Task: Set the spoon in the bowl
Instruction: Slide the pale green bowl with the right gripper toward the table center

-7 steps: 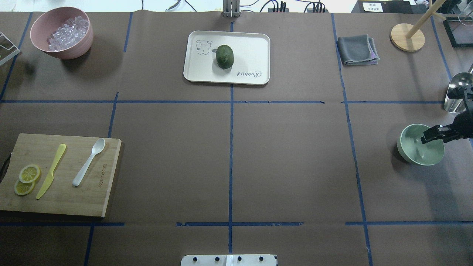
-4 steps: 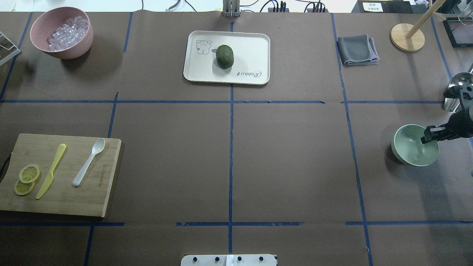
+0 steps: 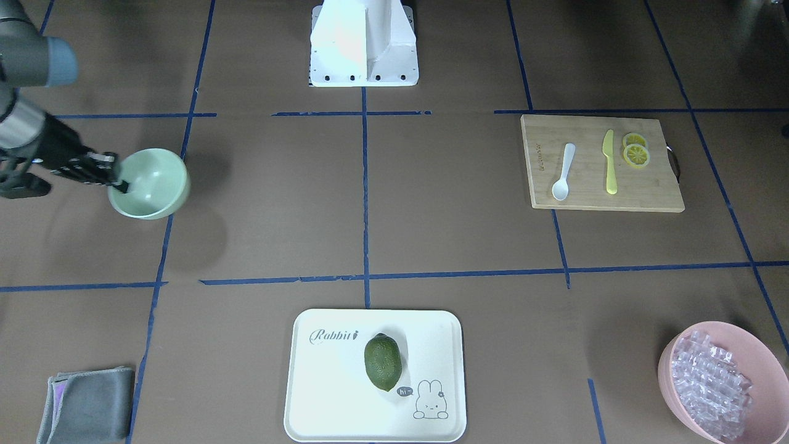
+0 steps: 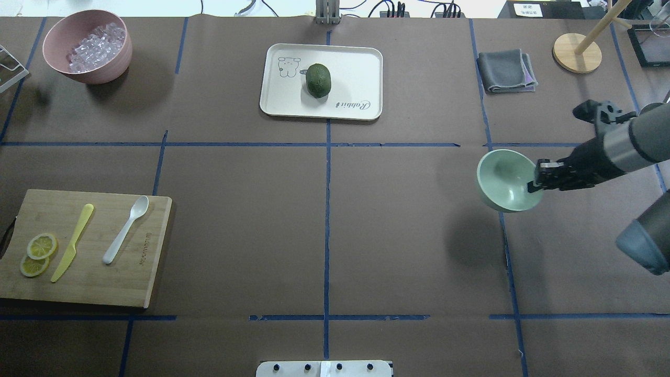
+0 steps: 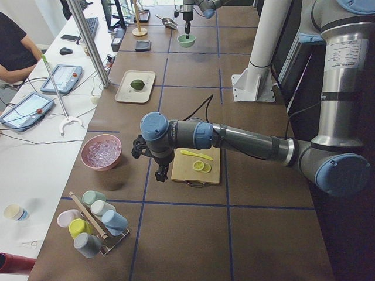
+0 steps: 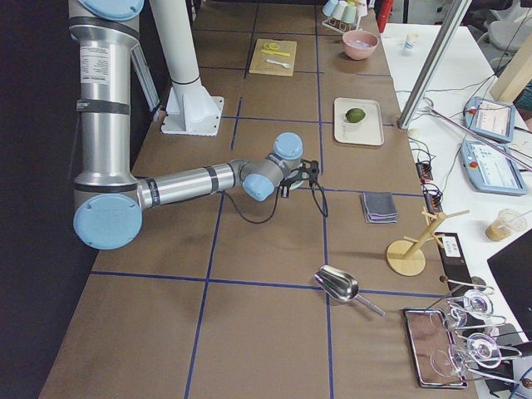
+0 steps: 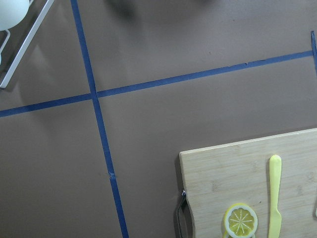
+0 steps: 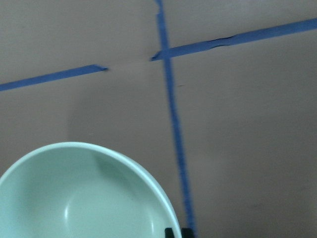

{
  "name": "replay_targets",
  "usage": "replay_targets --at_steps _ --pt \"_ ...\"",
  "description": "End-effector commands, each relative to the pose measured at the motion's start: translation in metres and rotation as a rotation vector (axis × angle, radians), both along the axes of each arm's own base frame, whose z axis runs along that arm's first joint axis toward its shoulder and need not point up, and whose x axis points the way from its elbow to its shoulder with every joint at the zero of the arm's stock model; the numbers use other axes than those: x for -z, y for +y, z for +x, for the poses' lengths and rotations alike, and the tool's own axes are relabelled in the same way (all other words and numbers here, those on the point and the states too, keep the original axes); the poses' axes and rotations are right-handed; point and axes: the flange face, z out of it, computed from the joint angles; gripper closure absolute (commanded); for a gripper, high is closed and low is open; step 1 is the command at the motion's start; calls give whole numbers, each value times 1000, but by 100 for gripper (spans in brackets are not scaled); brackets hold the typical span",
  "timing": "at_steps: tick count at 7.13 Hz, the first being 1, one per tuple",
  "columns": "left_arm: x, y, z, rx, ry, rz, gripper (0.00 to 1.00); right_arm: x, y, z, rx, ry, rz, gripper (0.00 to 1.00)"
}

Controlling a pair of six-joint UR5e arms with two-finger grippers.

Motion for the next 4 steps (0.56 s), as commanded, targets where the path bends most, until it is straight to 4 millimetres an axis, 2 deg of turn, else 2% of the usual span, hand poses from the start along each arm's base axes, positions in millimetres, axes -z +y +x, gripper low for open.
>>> replay_targets --at_steps 1,2,3,4 --pt "-1 0 0 1 -2 -2 0 117 22 -136 -34 -82 -133 100" --pt "1 0 0 1 0 3 0 171 20 -200 -77 -33 -169 100" --pt "5 -2 0 0 -1 53 0 184 19 -239 -121 7 -138 100" --pt "-1 -4 1 2 2 73 0 178 22 -254 -128 28 -143 100"
